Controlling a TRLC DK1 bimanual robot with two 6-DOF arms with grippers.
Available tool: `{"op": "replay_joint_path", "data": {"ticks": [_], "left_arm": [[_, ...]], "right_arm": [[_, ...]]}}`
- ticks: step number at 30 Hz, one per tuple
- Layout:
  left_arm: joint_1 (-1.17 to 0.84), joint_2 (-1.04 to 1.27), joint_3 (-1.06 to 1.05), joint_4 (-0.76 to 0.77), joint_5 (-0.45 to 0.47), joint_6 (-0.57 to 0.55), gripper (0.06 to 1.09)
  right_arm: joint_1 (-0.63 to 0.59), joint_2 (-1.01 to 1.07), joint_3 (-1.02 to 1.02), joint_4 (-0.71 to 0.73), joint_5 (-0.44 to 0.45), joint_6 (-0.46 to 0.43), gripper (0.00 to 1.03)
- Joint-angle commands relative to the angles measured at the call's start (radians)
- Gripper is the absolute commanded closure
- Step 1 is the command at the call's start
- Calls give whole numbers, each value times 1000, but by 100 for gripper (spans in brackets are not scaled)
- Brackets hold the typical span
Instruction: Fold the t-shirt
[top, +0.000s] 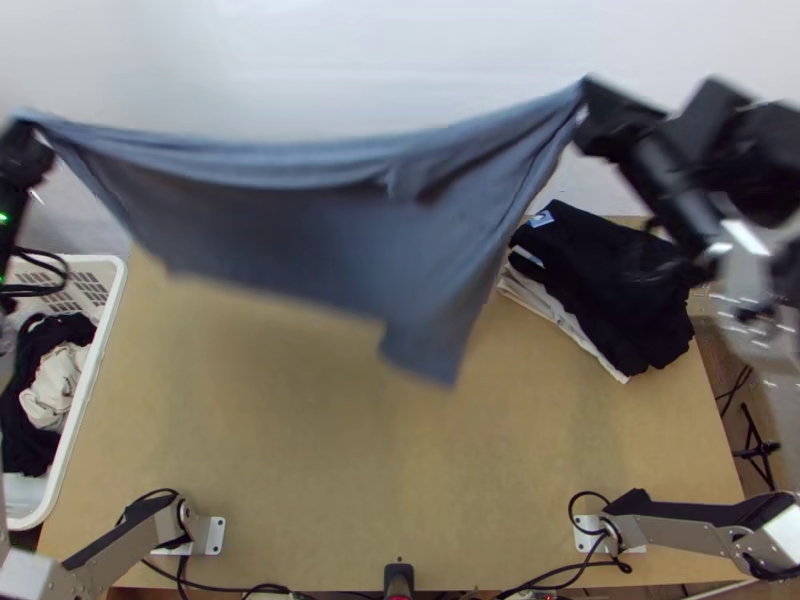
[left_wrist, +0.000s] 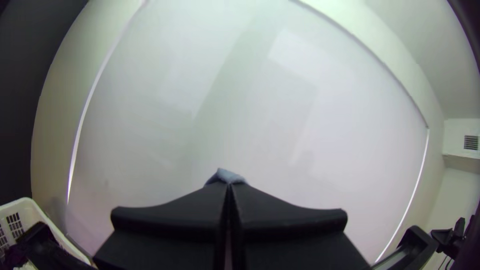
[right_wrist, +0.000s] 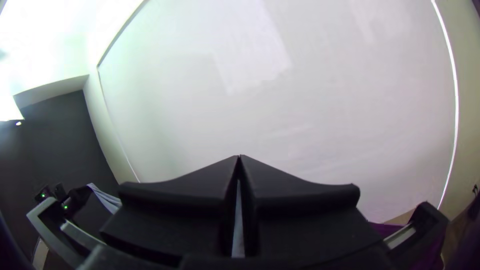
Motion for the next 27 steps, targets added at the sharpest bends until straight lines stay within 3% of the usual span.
{"op": "replay_joint_path", "data": {"ticks": [1, 10, 27], "left_arm": [[1, -123, 162, -84, -12, -16, 105], [8, -336, 92, -255, -12, 3, 105], [11, -459, -16, -400, -11, 0, 105]], "right_arm": [[22, -116, 201, -196, 16, -7, 100], [24, -332, 190, -466, 15, 27, 100], [29, -320, 211, -591, -4, 42, 100]]}}
